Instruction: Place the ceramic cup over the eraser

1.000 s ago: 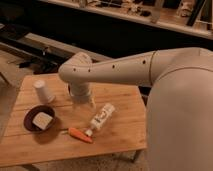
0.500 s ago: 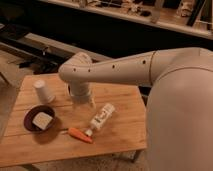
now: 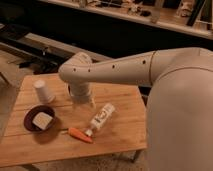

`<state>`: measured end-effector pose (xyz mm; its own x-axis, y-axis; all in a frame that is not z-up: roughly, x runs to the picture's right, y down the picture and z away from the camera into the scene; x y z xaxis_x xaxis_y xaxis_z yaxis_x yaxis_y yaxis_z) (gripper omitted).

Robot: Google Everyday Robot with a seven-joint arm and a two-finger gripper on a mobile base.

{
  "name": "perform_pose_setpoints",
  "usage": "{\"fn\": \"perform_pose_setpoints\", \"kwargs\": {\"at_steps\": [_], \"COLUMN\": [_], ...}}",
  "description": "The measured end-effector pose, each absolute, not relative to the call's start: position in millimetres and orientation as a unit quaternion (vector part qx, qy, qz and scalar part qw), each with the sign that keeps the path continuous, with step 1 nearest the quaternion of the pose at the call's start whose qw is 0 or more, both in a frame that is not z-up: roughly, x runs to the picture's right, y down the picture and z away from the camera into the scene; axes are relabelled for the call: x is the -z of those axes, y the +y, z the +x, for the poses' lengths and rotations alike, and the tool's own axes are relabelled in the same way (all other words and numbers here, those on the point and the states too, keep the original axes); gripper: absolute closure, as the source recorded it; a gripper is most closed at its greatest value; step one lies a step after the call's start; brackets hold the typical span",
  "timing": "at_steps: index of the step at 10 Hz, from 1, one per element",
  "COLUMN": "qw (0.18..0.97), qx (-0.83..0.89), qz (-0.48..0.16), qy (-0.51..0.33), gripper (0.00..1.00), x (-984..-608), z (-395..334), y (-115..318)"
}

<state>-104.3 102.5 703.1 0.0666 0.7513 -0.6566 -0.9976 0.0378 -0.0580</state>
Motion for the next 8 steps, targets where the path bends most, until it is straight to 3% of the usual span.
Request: {"fn": "perform_pose_setpoints", "kwargs": {"at_steps": [8], "qw": [0.699], "qx": [-0.626], "qz": [-0.260], "qy": [0.229], "gripper": [0.35], "x": [-709.7], "z": [-106.2], "y": [103.8]}}
